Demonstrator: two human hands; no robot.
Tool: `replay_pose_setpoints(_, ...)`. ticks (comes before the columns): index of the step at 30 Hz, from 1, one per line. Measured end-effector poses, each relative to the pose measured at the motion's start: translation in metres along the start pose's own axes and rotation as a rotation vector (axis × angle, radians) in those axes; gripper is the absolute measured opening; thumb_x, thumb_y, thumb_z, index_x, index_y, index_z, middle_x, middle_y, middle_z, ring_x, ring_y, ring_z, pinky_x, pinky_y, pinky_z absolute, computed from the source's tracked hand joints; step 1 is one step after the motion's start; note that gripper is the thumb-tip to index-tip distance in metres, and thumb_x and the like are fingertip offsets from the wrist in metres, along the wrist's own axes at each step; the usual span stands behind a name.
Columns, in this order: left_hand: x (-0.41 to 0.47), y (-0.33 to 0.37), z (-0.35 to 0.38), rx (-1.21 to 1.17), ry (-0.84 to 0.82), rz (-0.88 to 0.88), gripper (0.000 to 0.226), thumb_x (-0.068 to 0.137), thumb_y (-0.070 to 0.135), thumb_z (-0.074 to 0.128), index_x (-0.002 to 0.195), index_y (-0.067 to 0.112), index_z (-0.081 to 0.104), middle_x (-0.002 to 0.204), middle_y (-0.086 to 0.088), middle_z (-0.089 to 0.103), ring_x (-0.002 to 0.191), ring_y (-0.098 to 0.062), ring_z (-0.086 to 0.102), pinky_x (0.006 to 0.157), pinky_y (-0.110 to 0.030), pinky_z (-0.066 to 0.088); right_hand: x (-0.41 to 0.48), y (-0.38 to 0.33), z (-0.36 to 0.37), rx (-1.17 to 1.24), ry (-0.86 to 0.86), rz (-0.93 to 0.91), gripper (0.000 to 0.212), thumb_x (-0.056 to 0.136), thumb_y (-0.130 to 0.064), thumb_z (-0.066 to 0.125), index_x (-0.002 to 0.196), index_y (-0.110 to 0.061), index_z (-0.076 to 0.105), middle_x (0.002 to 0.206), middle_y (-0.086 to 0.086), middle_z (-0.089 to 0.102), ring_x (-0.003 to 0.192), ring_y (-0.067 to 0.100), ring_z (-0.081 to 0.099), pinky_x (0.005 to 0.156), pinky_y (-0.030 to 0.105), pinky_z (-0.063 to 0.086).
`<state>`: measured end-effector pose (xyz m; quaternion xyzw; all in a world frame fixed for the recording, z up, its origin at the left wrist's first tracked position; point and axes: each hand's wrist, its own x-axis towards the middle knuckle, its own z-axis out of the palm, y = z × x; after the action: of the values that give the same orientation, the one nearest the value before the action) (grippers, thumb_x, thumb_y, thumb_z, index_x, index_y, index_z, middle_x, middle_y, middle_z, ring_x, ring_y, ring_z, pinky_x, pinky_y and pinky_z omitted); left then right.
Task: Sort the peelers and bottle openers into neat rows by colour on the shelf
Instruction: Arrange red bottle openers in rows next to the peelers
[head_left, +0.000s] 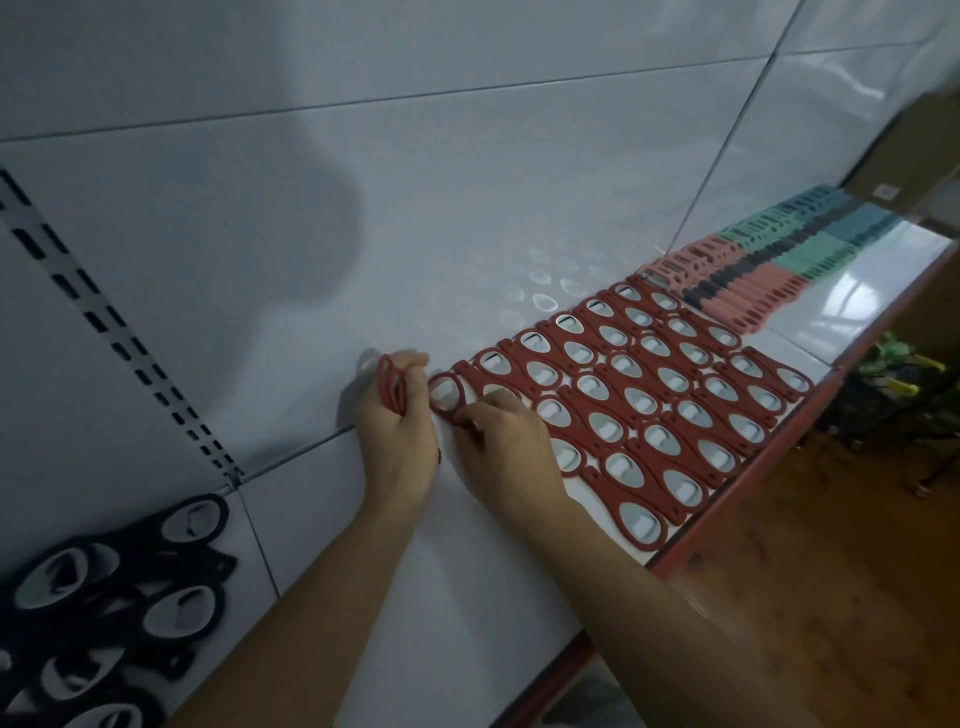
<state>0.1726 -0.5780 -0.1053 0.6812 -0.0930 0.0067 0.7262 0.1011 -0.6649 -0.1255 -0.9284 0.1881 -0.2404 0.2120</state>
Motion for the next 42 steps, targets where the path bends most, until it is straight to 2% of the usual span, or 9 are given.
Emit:
replay_pose_setpoints(5, 0.001, 0.002, 0.001, -0.189, -0.030, -0.211, 0.016, 0.105, 0.020, 0.053, 0.094, 0.011, 0.058, 0.054, 0.007, 0.040, 0.046, -0.012, 0.035, 0.044, -0.026, 0.029, 0.003, 0.005, 0.005, -0.121, 0.059, -0.044, 0.014, 0.090, -0.013, 0.067, 0.088, -0.014, 0.081, 0.072, -0.001, 0.057, 0.067, 0.012, 0.048, 0.055, 0.022, 0.036)
replay_pose_setpoints(8, 0.005, 0.005, -0.001, -0.424, -0.051, -0.384, 0.011, 0.091, 0.014, 0.058, 0.100, 0.011, 0.053, 0.060, 0.004, 0.032, 0.049, -0.012, 0.027, 0.048, -0.028, 0.024, 0.005, 0.007, 0.006, -0.164, 0.051, -0.003, 0.016, 0.089, -0.010, 0.065, 0.085, -0.013, 0.079, 0.070, -0.002, 0.055, 0.061, 0.012, 0.048, 0.049, 0.024, 0.040)
replay_pose_setpoints(12, 0.004, 0.007, -0.002, -0.586, -0.159, -0.445, 0.041, 0.069, 0.011, 0.048, 0.108, 0.011, 0.057, 0.066, 0.001, 0.041, 0.052, -0.012, 0.041, 0.052, -0.026, 0.038, 0.006, 0.008, 0.008, -0.139, 0.072, 0.029, 0.012, 0.088, -0.003, 0.071, 0.089, -0.011, 0.081, 0.075, 0.002, 0.061, 0.061, 0.015, 0.054, 0.050, 0.026, 0.047)
replay_pose_setpoints(20, 0.005, 0.013, -0.003, -0.673, -0.257, -0.474, 0.031, 0.105, 0.000, 0.041, 0.128, 0.007, 0.061, 0.115, -0.010, 0.076, 0.109, -0.026, 0.073, 0.095, -0.039, 0.057, 0.004, 0.004, -0.001, -0.018, 0.075, 0.104, 0.019, 0.100, -0.016, 0.061, 0.106, -0.015, 0.078, 0.095, -0.002, 0.070, 0.080, 0.009, 0.060, 0.072, 0.024, 0.054)
replay_pose_setpoints(25, 0.004, 0.010, 0.001, -0.668, -0.387, -0.520, 0.034, 0.105, 0.007, 0.048, 0.137, 0.009, 0.059, 0.131, -0.010, 0.069, 0.123, -0.023, 0.066, 0.099, -0.038, 0.056, 0.000, -0.005, -0.038, 0.535, 0.135, 0.233, 0.008, 0.100, -0.023, 0.061, 0.105, -0.020, 0.067, 0.092, -0.014, 0.070, 0.086, 0.008, 0.068, 0.074, 0.025, 0.057)
replay_pose_setpoints(30, -0.007, 0.009, 0.007, -0.561, -0.453, -0.574, 0.029, 0.104, 0.018, 0.054, 0.130, 0.014, 0.066, 0.128, -0.010, 0.071, 0.117, -0.027, 0.069, 0.098, -0.045, 0.053, -0.002, 0.007, -0.048, 0.296, 0.110, 0.051, 0.022, 0.083, -0.021, 0.083, 0.101, -0.019, 0.071, 0.095, -0.010, 0.073, 0.079, 0.006, 0.069, 0.073, 0.020, 0.058)
replay_pose_setpoints(36, 0.000, -0.006, 0.005, -0.125, -0.330, -0.134, 0.022, 0.109, 0.017, 0.046, 0.116, 0.024, 0.066, 0.105, -0.001, 0.077, 0.095, -0.009, 0.073, 0.080, -0.026, 0.058, -0.029, 0.020, -0.065, 0.231, 0.231, 0.217, 0.022, 0.091, -0.020, 0.076, 0.112, -0.018, 0.070, 0.097, -0.016, 0.069, 0.077, -0.016, 0.061, 0.077, -0.001, 0.046)
replay_pose_setpoints(39, 0.000, -0.018, 0.003, 0.151, -0.316, 0.056, 0.023, 0.107, 0.011, 0.046, 0.109, 0.022, 0.066, 0.087, 0.006, 0.070, 0.074, -0.004, 0.063, 0.073, -0.019, 0.048, -0.041, 0.024, -0.067, 0.167, 0.183, 0.254, 0.021, 0.094, -0.024, 0.071, 0.115, -0.020, 0.070, 0.103, -0.011, 0.072, 0.082, -0.004, 0.063, 0.081, 0.007, 0.052)
replay_pose_setpoints(42, -0.002, -0.028, 0.004, 0.503, -0.419, 0.268, 0.019, 0.105, 0.014, 0.051, 0.110, 0.010, 0.068, 0.107, -0.003, 0.068, 0.101, -0.019, 0.062, 0.090, -0.033, 0.049, -0.052, 0.027, -0.056, -0.035, 0.161, 0.080, 0.017, 0.091, -0.025, 0.075, 0.108, -0.022, 0.076, 0.098, -0.009, 0.076, 0.084, 0.007, 0.062, 0.077, 0.026, 0.055)
